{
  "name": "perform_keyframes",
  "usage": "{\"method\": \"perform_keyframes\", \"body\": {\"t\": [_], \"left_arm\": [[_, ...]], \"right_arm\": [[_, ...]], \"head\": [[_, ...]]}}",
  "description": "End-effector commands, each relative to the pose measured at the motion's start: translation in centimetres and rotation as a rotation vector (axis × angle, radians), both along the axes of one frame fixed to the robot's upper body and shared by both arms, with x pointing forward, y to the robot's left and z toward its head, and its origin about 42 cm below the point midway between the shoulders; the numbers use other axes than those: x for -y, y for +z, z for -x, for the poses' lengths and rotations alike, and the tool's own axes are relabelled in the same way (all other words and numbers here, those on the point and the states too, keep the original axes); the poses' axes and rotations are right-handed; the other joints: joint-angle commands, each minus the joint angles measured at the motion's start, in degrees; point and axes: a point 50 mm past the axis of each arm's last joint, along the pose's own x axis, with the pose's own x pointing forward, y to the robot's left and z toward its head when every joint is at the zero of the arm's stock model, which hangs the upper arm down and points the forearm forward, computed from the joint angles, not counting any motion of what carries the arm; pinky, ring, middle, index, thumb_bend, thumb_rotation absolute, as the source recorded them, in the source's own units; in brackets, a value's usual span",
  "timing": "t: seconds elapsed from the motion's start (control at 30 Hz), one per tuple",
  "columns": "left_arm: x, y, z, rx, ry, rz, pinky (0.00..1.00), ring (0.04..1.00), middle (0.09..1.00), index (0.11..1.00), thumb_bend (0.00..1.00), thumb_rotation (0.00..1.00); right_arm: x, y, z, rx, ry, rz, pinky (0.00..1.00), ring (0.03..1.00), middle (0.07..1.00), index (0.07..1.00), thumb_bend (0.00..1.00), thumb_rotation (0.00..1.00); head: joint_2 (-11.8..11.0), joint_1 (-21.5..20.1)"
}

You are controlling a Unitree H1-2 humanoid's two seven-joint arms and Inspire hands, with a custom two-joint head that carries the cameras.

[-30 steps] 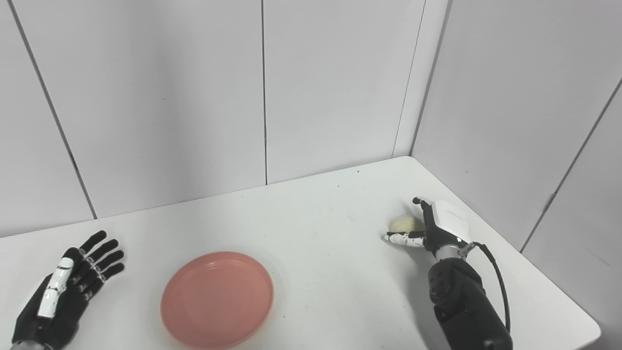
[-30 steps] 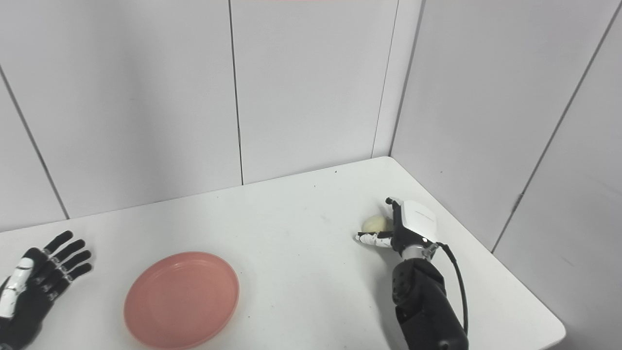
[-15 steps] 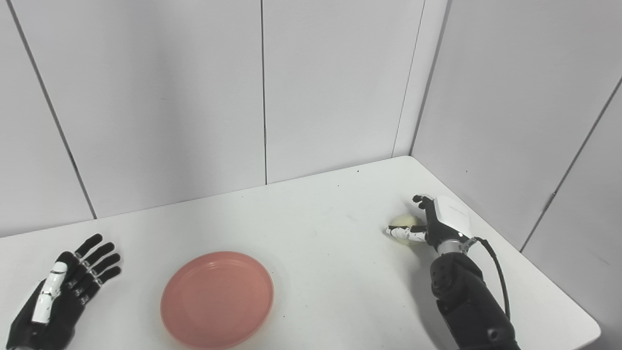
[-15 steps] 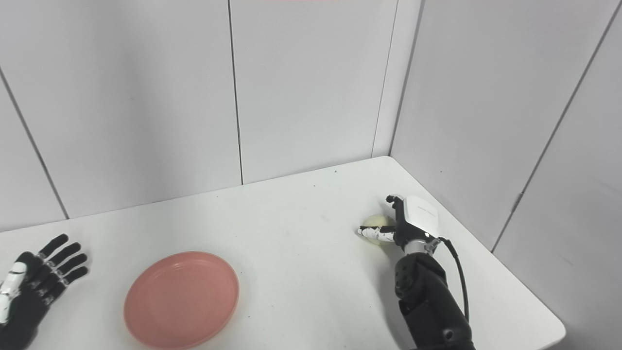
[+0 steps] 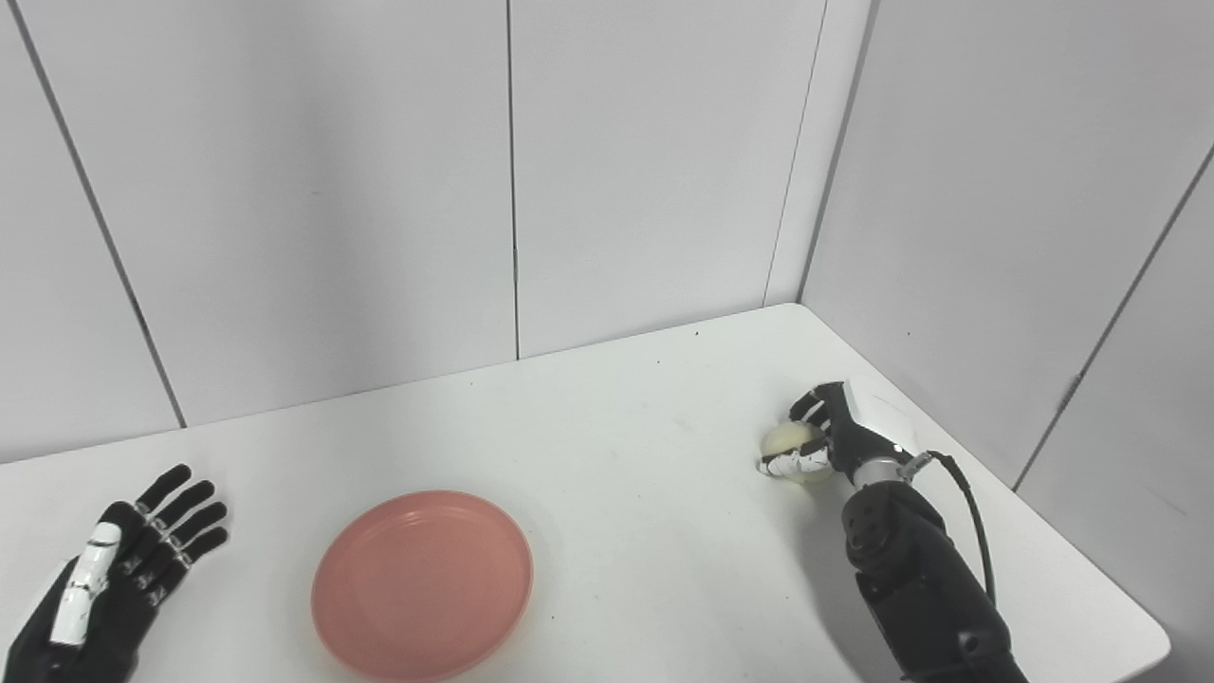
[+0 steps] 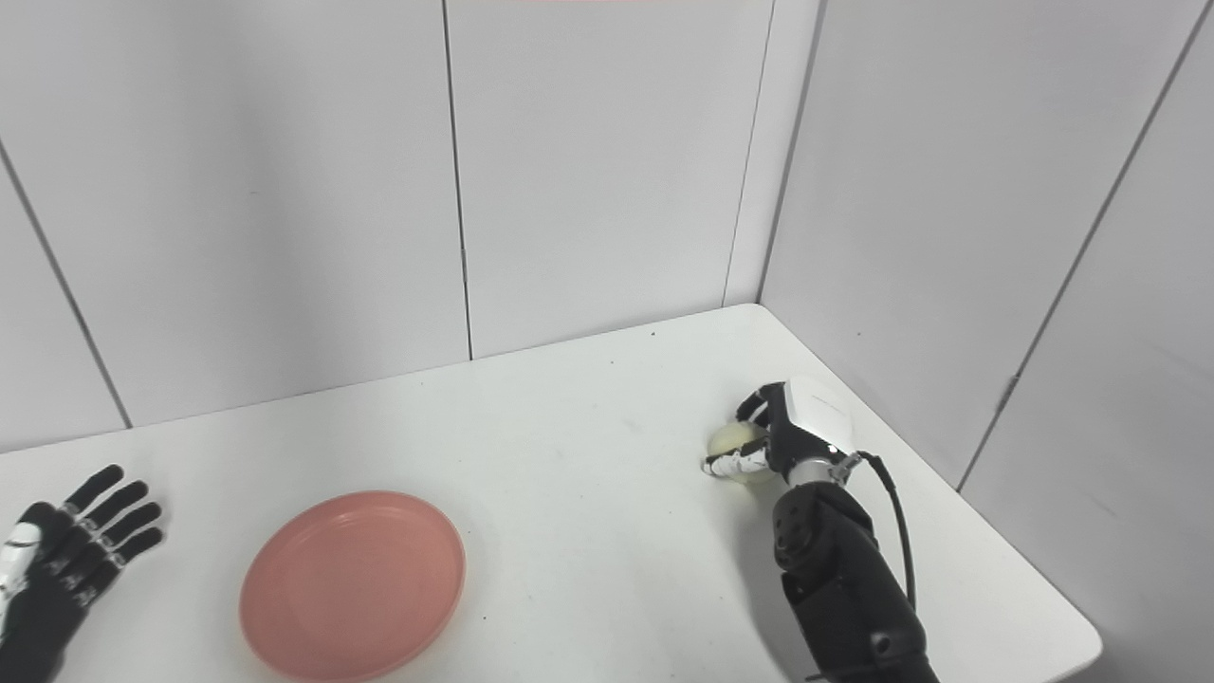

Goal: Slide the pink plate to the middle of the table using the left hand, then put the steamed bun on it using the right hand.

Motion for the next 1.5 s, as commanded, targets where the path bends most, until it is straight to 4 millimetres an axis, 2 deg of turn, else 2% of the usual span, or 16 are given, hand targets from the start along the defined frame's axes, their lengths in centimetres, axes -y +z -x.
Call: {"method": "perform_keyframes", "body": {"t": [0.0,0.2,0.4,0.63,0.8,1.03,1.17,1.27,1.43,1.47], "left_arm": [[-0.8,-6.6,4.4,-0.282,0.026,-0.010,0.86,0.858,0.876,0.866,0.51,0.85],[-0.9,-6.5,4.4,-0.288,0.029,-0.006,0.85,0.851,0.869,0.863,0.50,0.85],[-0.8,-6.5,4.4,-0.284,0.022,-0.009,0.85,0.854,0.873,0.864,0.50,0.85],[-0.2,-6.6,4.3,-0.281,0.013,-0.008,0.85,0.855,0.872,0.863,0.51,0.84],[0.4,-6.6,4.4,-0.278,0.014,-0.014,0.85,0.859,0.872,0.857,0.53,0.83],[1.5,-6.6,4.5,-0.275,0.010,-0.022,0.86,0.869,0.883,0.872,0.50,0.86],[2.5,-6.7,4.6,-0.276,0.007,-0.022,0.86,0.869,0.885,0.873,0.50,0.86],[3.7,-6.7,4.7,-0.275,0.010,-0.023,0.86,0.872,0.887,0.873,0.49,0.87],[5.9,-6.3,5.0,-0.267,0.016,-0.035,0.87,0.879,0.894,0.880,0.48,0.90],[6.4,-6.1,5.1,-0.266,0.017,-0.035,0.87,0.882,0.896,0.881,0.47,0.91]], "right_arm": [[0.1,0.8,-0.2,-0.007,0.003,-0.008,0.31,0.380,0.431,0.525,0.52,0.00],[0.1,1.0,-0.1,-0.034,0.006,-0.002,0.34,0.399,0.461,0.514,0.53,0.00],[0.2,1.3,0.0,-0.030,-0.002,-0.001,0.34,0.398,0.451,0.522,0.53,0.00],[-1.1,3.2,0.6,0.051,0.019,0.022,0.31,0.375,0.424,0.524,0.52,0.00],[-3.1,5.4,1.3,0.135,0.070,0.060,0.31,0.386,0.430,0.528,0.52,0.00],[-7.3,8.3,2.2,0.245,0.139,0.115,0.35,0.423,0.433,0.524,0.52,0.00],[-9.4,8.8,1.9,0.272,0.212,0.108,0.36,0.440,0.436,0.521,0.52,0.00],[-10.7,8.7,1.3,0.279,0.267,0.110,0.38,0.457,0.452,0.511,0.53,0.00],[-13.6,9.1,0.6,0.288,0.370,0.098,0.33,0.407,0.429,0.523,0.52,0.00],[-14.2,9.2,0.6,0.297,0.395,0.093,0.40,0.503,0.498,0.476,0.52,0.00]], "head": [[0.2,-0.1],[0.4,-0.2],[0.3,0.3],[-0.2,1.4],[-0.6,2.5],[-1.5,5.5],[-2.0,8.2],[-2.3,11.9],[-2.6,16.0],[-2.6,18.2]]}}
